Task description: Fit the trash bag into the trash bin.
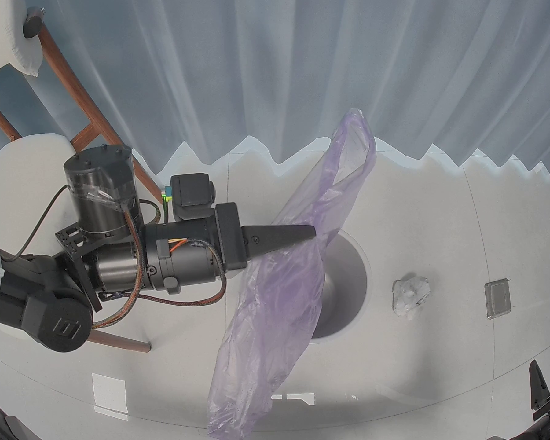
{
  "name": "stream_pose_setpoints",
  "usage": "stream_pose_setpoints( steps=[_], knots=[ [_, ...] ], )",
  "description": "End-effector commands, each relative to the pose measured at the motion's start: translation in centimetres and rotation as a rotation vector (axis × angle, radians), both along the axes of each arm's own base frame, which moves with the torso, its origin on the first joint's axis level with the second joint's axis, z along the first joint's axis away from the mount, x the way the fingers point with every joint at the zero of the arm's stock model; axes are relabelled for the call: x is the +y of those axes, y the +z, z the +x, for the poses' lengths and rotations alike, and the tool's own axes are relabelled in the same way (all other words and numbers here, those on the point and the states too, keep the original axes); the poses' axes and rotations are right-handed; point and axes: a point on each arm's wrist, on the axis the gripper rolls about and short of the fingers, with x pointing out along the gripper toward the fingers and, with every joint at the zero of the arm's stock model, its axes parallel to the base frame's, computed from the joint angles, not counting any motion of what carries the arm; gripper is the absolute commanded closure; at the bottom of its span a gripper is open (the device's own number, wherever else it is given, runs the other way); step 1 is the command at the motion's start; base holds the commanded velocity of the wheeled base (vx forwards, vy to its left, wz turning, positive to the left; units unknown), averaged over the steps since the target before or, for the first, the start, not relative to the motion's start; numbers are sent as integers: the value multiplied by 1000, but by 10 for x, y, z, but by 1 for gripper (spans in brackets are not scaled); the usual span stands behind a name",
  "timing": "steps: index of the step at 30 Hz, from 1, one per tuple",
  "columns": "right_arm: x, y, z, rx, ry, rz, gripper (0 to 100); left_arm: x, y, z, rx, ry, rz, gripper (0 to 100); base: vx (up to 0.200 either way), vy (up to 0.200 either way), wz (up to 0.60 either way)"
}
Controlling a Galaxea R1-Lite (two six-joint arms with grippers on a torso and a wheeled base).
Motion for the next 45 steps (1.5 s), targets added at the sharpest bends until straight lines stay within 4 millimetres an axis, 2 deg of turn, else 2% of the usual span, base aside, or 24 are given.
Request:
stream_pose_setpoints(
  steps=[1,45],
  knots=[
    [0,-5,0,1,0,0,0,-2,-4,2,7,-1,6,100,0,0,0],
    [0,-5,0,1,0,0,0,-14,-30,23,20,5,15,100,0,0,0]
  ],
)
